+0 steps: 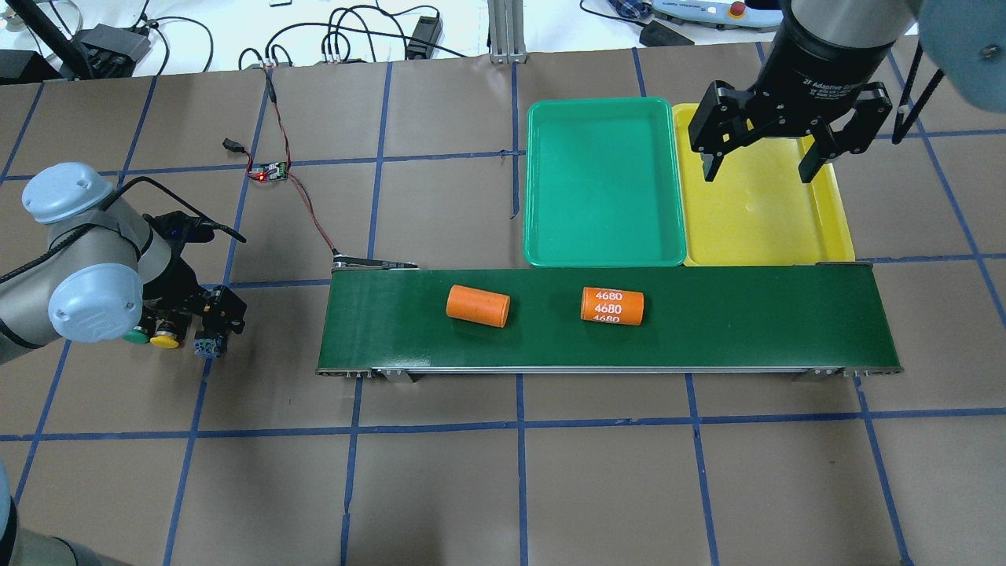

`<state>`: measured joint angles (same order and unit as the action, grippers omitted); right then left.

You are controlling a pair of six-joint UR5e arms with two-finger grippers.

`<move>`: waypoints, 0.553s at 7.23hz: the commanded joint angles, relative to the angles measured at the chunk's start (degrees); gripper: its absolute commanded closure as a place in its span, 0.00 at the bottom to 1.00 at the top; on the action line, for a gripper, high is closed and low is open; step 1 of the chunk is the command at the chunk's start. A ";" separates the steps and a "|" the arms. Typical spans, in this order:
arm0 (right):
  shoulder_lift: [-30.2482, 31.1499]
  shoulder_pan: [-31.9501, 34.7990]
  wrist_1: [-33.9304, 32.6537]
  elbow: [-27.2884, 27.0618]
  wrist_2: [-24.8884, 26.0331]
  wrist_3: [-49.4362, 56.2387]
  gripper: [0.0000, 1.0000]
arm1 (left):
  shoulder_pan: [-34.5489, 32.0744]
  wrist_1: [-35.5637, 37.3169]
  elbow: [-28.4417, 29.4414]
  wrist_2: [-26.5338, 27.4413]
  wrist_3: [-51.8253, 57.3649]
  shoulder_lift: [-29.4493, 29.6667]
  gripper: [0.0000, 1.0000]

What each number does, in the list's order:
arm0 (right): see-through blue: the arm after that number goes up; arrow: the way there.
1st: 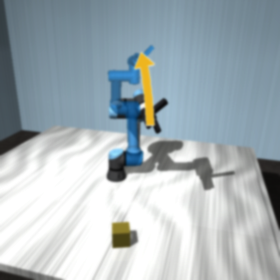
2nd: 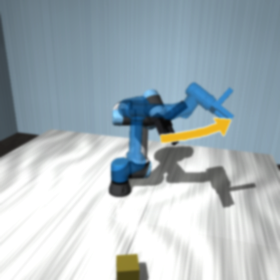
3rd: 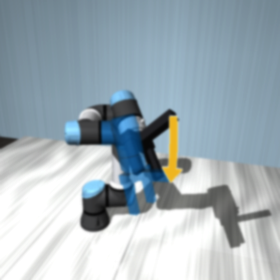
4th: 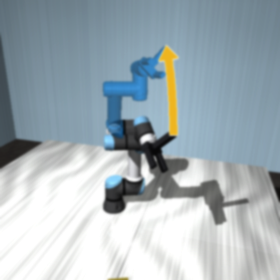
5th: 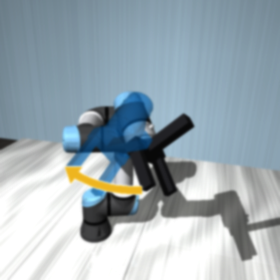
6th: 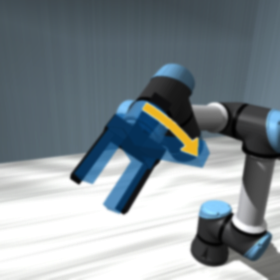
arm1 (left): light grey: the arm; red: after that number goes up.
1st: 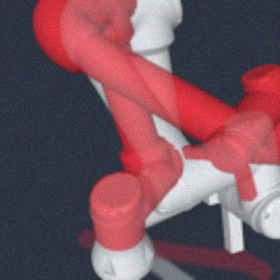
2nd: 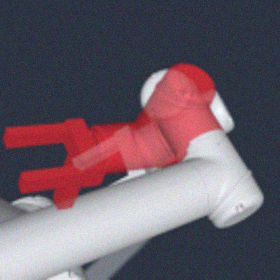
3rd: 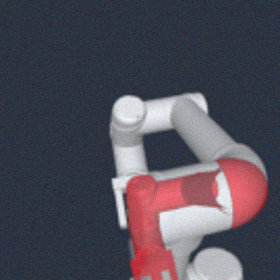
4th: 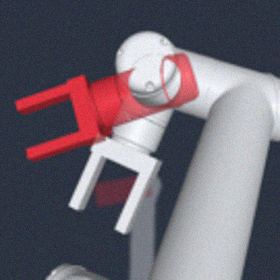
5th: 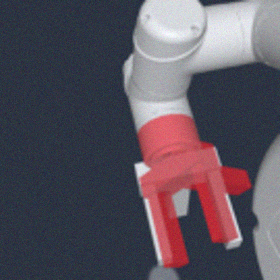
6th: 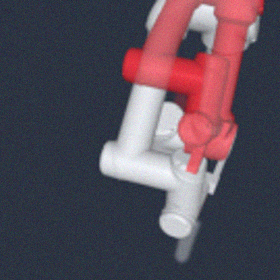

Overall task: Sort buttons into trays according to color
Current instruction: 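Grasp the yellow-capped push button with the left gripper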

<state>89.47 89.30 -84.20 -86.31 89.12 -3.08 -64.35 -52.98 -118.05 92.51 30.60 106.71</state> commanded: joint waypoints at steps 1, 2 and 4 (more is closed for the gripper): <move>0.00 0.00 0.00 0.09 0.00 0.00 0.00 | 0.02 -0.02 0.01 0.03 -0.28 0.26 0.91; 0.00 0.00 -0.09 0.09 0.00 0.00 0.00 | 0.02 -0.02 0.19 -0.40 -0.28 0.26 1.00; 0.00 0.00 -0.09 0.00 0.00 0.00 0.00 | -0.16 -0.54 1.06 -0.58 -0.37 -0.88 1.00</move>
<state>89.47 89.30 -84.28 -86.27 89.12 -3.08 -64.38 -53.13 -117.49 92.08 30.31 106.60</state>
